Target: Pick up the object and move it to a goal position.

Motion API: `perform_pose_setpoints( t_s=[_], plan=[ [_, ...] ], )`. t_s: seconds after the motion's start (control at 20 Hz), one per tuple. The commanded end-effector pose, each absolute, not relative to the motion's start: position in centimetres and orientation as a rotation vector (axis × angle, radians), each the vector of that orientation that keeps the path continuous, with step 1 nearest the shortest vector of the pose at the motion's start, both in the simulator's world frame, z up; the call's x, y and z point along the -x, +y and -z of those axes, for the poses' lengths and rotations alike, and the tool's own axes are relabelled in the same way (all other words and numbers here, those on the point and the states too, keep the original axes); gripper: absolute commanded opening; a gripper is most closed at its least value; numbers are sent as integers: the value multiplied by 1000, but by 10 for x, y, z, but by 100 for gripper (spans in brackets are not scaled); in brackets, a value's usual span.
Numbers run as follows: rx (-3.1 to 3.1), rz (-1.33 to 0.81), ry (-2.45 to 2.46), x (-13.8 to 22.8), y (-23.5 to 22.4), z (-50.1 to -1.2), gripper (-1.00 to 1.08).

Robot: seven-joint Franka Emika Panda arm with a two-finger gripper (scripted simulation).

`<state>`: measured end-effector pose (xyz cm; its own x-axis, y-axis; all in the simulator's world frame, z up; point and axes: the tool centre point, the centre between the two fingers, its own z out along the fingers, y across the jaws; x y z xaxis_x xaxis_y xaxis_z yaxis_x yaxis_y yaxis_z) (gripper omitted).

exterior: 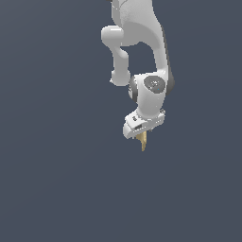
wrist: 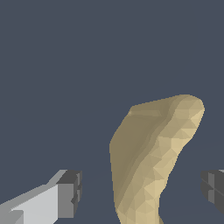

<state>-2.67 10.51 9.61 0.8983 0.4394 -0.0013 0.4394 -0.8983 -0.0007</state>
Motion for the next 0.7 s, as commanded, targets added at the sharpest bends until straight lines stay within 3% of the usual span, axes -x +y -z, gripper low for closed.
perform_pose_setpoints(
  t_s=[0.0,0.65],
  plan=[
    [3060,0,-709,26,105,-95,-100],
    [3060,0,-709,27,105,-97,-100]
  ],
)
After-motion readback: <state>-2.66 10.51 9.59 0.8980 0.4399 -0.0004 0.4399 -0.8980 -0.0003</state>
